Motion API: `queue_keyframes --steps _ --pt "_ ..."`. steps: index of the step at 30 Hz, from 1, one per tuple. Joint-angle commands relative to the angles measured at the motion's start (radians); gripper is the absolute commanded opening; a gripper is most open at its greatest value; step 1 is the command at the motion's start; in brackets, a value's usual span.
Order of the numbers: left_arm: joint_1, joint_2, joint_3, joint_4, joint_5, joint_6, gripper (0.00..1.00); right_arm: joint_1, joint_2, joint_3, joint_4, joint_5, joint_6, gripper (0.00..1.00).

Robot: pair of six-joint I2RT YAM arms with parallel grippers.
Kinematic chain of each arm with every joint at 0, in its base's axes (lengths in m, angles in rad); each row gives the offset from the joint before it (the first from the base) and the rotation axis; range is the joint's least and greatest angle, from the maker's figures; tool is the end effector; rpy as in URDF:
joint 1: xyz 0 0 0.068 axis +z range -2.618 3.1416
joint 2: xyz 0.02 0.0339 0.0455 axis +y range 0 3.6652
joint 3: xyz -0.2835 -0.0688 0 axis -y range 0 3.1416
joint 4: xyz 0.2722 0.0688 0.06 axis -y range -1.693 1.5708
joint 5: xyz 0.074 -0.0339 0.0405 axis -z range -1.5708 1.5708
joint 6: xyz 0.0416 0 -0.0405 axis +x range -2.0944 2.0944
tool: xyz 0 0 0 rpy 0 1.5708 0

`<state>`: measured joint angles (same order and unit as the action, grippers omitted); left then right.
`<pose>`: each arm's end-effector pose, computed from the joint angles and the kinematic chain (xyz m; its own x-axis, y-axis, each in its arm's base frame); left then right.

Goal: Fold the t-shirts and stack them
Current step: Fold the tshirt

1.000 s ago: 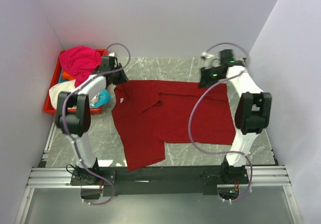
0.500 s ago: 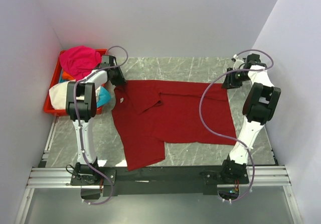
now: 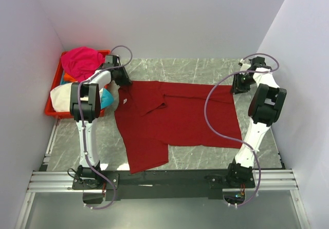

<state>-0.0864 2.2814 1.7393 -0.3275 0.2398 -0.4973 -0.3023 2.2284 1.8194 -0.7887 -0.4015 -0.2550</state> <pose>0.5400 -0.0567 0.1519 -0.7818 -0.3974 -0.4804 -0.1553 0.8704 -0.4673 0.4896 -0.1357 0.1801 -0.8951 0.0359 -0.4445 -0.0907 0.9613 0.2602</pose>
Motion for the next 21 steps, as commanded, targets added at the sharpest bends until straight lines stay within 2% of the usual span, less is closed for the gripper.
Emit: queue_keyframes --steps 1,11,13,14,15,18,21 --pt "-0.003 0.044 0.026 -0.041 0.007 0.025 0.28 -0.009 0.033 0.055 -0.003 -0.008 0.005 0.42" --pt "-0.003 0.041 0.029 -0.053 -0.002 0.029 0.28 -0.009 0.105 0.132 -0.066 -0.054 0.01 0.36" --pt "-0.003 0.039 0.025 -0.056 -0.008 0.032 0.28 -0.009 0.106 0.138 -0.069 -0.068 0.008 0.26" --pt "-0.003 0.038 0.026 -0.058 -0.011 0.034 0.28 -0.009 0.105 0.138 -0.061 -0.068 0.01 0.13" --pt "-0.001 0.036 0.023 -0.059 -0.014 0.034 0.27 -0.009 0.094 0.133 -0.054 -0.065 0.011 0.08" --pt "0.004 0.033 0.022 -0.062 -0.02 0.036 0.22 -0.009 0.074 0.144 -0.027 -0.043 0.019 0.0" --pt "0.013 0.029 0.019 -0.067 -0.028 0.034 0.15 -0.009 0.077 0.196 -0.017 -0.007 0.025 0.0"
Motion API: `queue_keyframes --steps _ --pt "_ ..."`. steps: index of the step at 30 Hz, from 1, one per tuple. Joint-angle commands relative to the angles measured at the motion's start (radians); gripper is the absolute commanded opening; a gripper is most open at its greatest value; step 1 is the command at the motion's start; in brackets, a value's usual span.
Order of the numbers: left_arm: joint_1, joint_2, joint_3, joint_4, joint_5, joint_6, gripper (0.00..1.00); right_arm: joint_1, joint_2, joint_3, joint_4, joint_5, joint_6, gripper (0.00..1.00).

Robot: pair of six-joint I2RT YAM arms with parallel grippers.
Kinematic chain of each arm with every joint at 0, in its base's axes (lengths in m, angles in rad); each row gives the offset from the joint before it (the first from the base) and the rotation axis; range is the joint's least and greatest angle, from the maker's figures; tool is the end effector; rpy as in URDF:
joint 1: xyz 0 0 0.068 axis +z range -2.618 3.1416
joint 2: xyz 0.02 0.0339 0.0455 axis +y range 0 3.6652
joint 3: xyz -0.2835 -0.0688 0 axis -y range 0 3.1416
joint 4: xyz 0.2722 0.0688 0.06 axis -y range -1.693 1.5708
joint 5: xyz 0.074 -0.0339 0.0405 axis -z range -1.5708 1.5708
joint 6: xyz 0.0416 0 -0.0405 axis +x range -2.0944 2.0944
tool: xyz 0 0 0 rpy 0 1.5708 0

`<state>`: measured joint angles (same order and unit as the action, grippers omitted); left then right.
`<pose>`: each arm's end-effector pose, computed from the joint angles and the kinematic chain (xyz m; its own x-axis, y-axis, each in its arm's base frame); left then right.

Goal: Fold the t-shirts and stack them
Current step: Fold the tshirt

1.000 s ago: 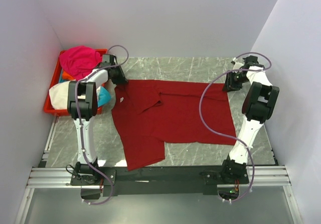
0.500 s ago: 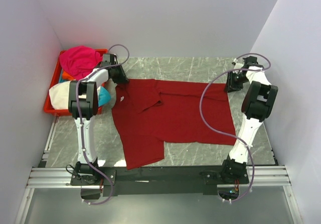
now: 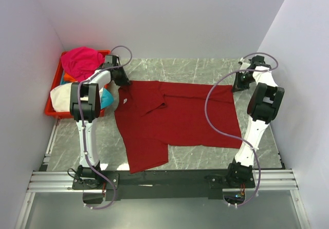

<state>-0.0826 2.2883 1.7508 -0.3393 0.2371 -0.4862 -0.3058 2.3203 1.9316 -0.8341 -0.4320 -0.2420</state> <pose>0.5415 -0.0546 0.1513 -0.7847 -0.3908 -0.4811 -0.1547 0.8751 -0.4585 0.5067 -0.1417 0.1683 -0.9032 0.0569 -0.4254 -0.0816 0.9503 0.3004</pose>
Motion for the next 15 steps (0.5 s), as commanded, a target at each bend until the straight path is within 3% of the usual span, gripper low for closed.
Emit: queue_keyframes --steps 1,15 --pt "0.012 0.022 0.006 -0.056 -0.03 0.023 0.13 -0.006 -0.012 0.098 0.032 0.042 0.018 0.0" --pt "0.021 0.036 0.065 -0.081 -0.05 0.017 0.1 -0.006 0.086 0.282 0.041 0.085 0.037 0.0"
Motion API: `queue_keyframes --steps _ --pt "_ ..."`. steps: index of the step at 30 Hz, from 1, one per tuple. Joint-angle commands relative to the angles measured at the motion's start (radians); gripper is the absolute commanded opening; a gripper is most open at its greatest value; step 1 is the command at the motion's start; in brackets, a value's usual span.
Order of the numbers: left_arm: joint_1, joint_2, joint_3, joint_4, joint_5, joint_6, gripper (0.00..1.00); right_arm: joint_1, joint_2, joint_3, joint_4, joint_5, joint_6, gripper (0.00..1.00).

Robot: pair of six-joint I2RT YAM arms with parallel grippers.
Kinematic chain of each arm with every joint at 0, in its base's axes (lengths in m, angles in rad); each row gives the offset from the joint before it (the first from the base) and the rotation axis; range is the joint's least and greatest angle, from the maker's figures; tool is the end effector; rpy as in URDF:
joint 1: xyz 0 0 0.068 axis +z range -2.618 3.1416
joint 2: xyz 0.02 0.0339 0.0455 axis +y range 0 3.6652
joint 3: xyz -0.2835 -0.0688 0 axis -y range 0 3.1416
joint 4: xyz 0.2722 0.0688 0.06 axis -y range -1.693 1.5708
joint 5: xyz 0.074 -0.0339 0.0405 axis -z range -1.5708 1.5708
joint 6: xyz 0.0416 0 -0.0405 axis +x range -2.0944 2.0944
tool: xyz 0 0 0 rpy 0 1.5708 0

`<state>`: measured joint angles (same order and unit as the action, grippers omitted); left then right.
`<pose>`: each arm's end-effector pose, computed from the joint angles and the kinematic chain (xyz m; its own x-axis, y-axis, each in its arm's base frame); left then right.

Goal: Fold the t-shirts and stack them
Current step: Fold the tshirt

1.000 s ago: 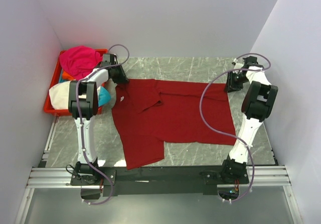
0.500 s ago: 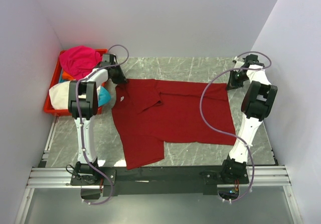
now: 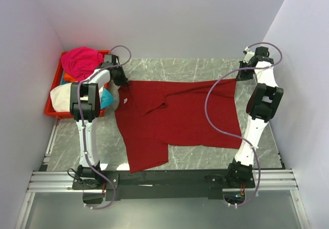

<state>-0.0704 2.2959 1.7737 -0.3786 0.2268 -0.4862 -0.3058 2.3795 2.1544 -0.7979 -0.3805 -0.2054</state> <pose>0.5430 -0.0477 0.1521 -0.7884 -0.4008 -0.4667 -0.1816 0.8764 -0.4460 0.5410 -0.1546 0.2108 -0.8164 0.0591 -0.5745 -0.0730 0.9762 0.2042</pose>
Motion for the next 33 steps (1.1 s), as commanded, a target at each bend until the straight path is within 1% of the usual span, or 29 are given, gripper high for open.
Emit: queue_keyframes --steps 1,3,7,13,15,16,17,19,20,25,30,33 --pt "0.009 0.028 0.046 -0.043 -0.038 0.018 0.1 -0.006 0.03 0.068 -0.004 0.031 -0.012 0.0" --pt "0.011 0.028 0.052 -0.045 -0.044 0.017 0.1 -0.006 0.032 0.059 -0.02 0.023 -0.031 0.0" --pt "0.011 0.02 0.058 -0.046 -0.047 0.021 0.11 -0.007 -0.003 -0.029 -0.021 0.008 -0.078 0.0" --pt "0.015 0.022 0.07 -0.052 -0.041 0.023 0.11 -0.018 -0.109 -0.158 -0.001 -0.057 -0.124 0.0" --pt "0.015 0.022 0.073 -0.051 -0.038 0.024 0.11 -0.018 -0.152 -0.186 0.009 -0.067 -0.126 0.04" --pt "0.015 0.023 0.073 -0.051 -0.038 0.024 0.11 -0.018 -0.161 -0.206 0.022 -0.066 -0.126 0.07" --pt "0.015 0.025 0.076 -0.051 -0.032 0.023 0.11 -0.018 -0.177 -0.214 0.028 -0.045 -0.124 0.23" --pt "0.015 0.023 0.076 -0.052 -0.032 0.024 0.11 -0.018 -0.19 -0.229 0.043 -0.031 -0.123 0.41" --pt "0.015 0.022 0.075 -0.051 -0.029 0.026 0.11 -0.018 -0.204 -0.235 0.045 -0.029 -0.124 0.43" --pt "0.015 0.013 0.073 -0.051 -0.023 0.032 0.11 -0.018 -0.25 -0.28 0.029 -0.078 -0.118 0.43" --pt "0.015 0.013 0.069 -0.046 -0.015 0.034 0.12 -0.018 -0.256 -0.343 -0.017 -0.136 -0.132 0.43" --pt "0.015 0.014 0.063 -0.042 -0.012 0.035 0.12 -0.018 -0.252 -0.382 -0.024 -0.135 -0.141 0.44"
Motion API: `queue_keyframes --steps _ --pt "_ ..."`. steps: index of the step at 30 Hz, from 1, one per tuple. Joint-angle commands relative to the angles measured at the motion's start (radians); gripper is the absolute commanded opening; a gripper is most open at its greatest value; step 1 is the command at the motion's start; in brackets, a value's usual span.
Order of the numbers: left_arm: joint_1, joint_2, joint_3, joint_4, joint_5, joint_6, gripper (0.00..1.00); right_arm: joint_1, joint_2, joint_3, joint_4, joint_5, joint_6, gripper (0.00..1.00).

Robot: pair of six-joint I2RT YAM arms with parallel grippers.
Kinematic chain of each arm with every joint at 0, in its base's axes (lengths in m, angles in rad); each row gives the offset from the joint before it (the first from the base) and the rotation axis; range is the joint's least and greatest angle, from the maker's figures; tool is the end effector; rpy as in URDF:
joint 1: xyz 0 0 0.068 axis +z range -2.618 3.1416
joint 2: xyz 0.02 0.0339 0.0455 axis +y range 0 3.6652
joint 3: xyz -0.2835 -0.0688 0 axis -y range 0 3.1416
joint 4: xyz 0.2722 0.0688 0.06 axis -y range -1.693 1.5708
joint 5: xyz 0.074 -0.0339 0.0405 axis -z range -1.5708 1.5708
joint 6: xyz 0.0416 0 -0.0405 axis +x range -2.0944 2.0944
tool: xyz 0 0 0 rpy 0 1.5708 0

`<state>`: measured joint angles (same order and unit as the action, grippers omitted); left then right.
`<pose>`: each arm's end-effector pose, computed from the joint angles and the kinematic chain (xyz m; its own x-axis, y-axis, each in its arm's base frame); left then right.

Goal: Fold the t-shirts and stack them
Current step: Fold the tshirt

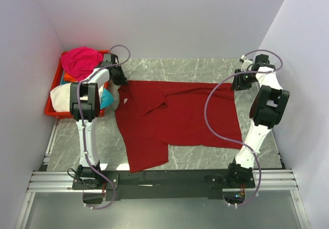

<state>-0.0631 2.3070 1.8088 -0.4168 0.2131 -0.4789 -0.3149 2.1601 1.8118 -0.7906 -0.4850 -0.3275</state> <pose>0.5464 -0.0433 0.1553 -0.7897 -0.4014 -0.4639 -0.1956 0.8815 -0.4298 0.4817 -0.1365 0.2120 -0.8461 -0.0237 -0.5325 -0.1940 0.9442 0.2662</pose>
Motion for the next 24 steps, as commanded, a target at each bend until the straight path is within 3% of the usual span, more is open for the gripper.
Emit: queue_keyframes --steps 1,24 --pt "0.008 0.003 0.026 -0.002 0.003 0.028 0.12 -0.009 -0.032 -0.049 -0.024 -0.02 -0.021 0.44" --pt "0.008 0.0 0.021 -0.004 0.017 0.031 0.12 -0.007 0.044 -0.04 -0.032 0.034 0.007 0.44"
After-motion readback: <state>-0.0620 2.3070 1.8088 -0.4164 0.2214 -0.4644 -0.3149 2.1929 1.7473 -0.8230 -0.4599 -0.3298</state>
